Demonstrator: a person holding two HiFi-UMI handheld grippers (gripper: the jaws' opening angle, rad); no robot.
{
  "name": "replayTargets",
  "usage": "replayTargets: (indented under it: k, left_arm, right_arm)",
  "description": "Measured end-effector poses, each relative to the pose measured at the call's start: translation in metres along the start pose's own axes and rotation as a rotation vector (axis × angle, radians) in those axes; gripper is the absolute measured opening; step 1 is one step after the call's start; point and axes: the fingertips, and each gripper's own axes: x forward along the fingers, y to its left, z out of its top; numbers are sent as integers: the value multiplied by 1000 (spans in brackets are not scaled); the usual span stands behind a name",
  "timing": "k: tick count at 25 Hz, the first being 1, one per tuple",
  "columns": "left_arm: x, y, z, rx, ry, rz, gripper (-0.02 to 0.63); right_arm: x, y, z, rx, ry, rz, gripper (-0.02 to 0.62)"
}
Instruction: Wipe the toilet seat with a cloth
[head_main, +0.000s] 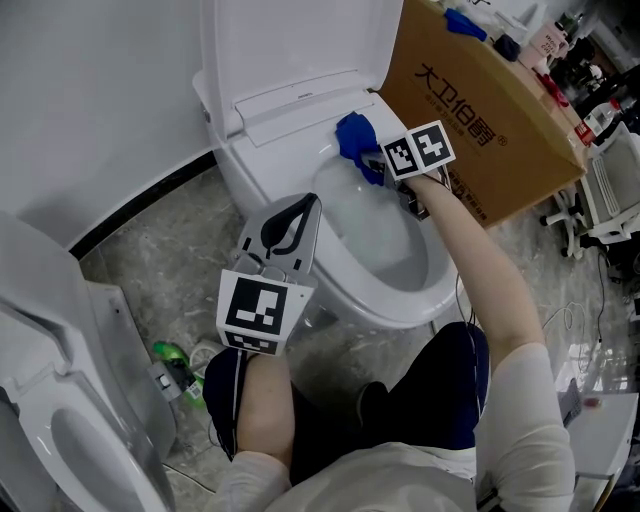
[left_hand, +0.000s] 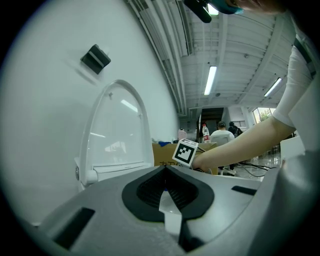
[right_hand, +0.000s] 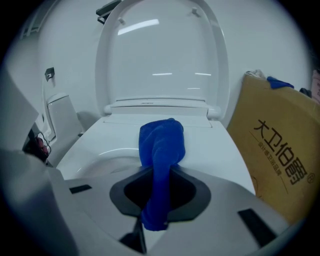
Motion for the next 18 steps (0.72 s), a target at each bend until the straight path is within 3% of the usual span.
replayTargets:
  k: [18]
  left_arm:
    - [4, 3, -9, -7, 25, 5, 8]
  right_arm:
    - [-3, 25, 5, 3, -86, 20, 54]
